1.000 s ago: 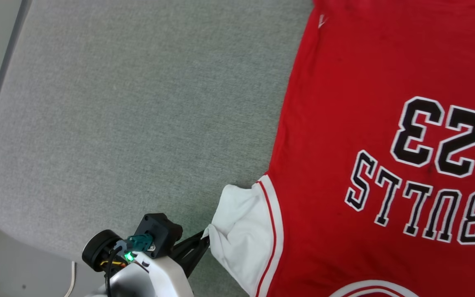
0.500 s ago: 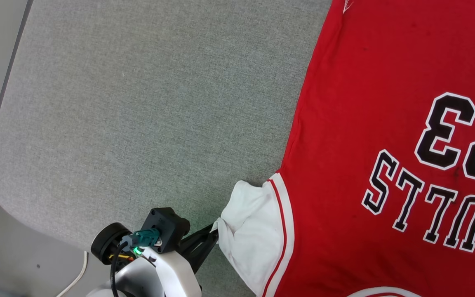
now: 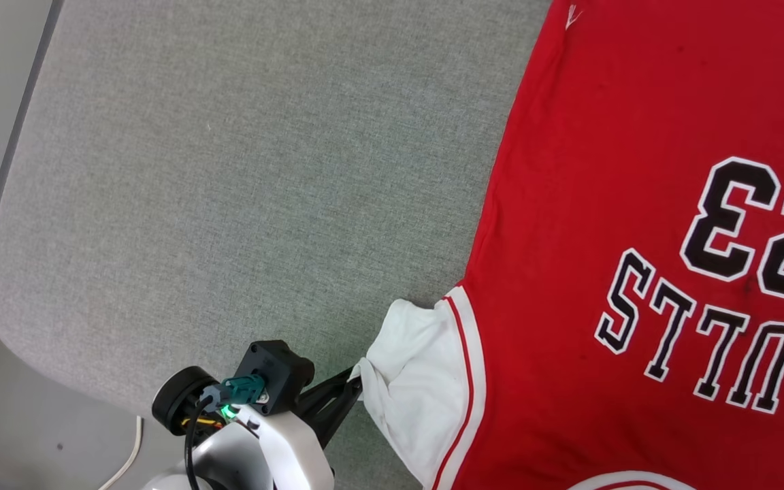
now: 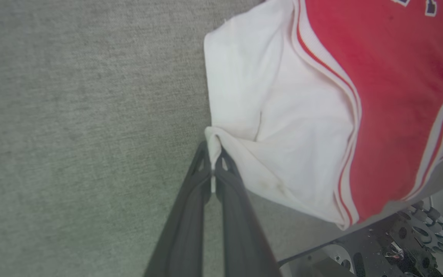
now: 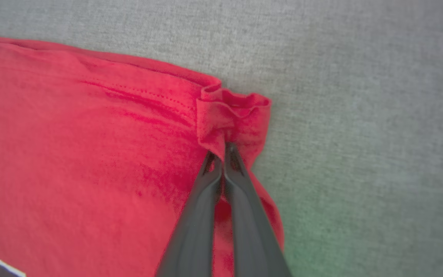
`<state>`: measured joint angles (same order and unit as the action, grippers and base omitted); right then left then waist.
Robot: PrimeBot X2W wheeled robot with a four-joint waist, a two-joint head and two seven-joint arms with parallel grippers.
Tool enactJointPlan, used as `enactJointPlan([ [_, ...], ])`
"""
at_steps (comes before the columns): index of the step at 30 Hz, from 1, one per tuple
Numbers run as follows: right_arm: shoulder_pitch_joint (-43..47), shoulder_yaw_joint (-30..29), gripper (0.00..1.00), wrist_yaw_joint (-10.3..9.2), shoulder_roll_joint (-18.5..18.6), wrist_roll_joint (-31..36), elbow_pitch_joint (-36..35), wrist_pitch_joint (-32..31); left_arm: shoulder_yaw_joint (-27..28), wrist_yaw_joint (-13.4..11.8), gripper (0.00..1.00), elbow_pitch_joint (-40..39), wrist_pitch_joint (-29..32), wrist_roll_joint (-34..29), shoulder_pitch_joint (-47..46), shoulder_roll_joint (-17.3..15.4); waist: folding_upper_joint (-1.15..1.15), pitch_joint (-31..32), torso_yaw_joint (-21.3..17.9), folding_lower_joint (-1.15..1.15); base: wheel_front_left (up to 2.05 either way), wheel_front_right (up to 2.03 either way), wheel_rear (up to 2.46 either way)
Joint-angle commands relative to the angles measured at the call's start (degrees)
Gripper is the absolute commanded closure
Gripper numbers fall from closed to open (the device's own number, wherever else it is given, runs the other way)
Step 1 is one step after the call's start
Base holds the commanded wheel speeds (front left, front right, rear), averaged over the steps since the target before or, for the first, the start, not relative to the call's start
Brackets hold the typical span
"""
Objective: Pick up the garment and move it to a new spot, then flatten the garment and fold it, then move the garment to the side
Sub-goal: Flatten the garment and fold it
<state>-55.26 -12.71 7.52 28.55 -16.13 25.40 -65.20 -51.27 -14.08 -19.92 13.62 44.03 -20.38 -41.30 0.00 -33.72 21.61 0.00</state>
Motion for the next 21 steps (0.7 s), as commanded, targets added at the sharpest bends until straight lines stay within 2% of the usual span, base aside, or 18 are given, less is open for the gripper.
enactJointPlan([
  [1, 2.8, 0.1, 1.0, -0.06, -0.5, -0.3, 1.5, -0.5, 0.2, -0.1, 1.0, 0.1, 0.1, 0.0, -0.5, -0.1, 0.0, 0.7, -0.6, 0.0, 0.0, 0.0, 0.0],
  [11, 12.3, 2.1, 1.0, -0.07, -0.5, -4.1, 2.1, 2.6, 0.7, -1.2, 1.0, -0.1, 0.5, 0.6, 1.1, -1.8, 0.0, 9.2, -5.0, 0.0, 0.0, 0.0, 0.0],
  [21, 26.5, 4.5, 1.0, -0.07, -0.4, -9.7, -1.0, 4.8, 0.9, -2.5, 1.0, 0.8, 0.0, 3.1, 4.5, -2.9, 0.0, 18.5, -10.1, 0.0, 0.0, 0.0, 0.0],
])
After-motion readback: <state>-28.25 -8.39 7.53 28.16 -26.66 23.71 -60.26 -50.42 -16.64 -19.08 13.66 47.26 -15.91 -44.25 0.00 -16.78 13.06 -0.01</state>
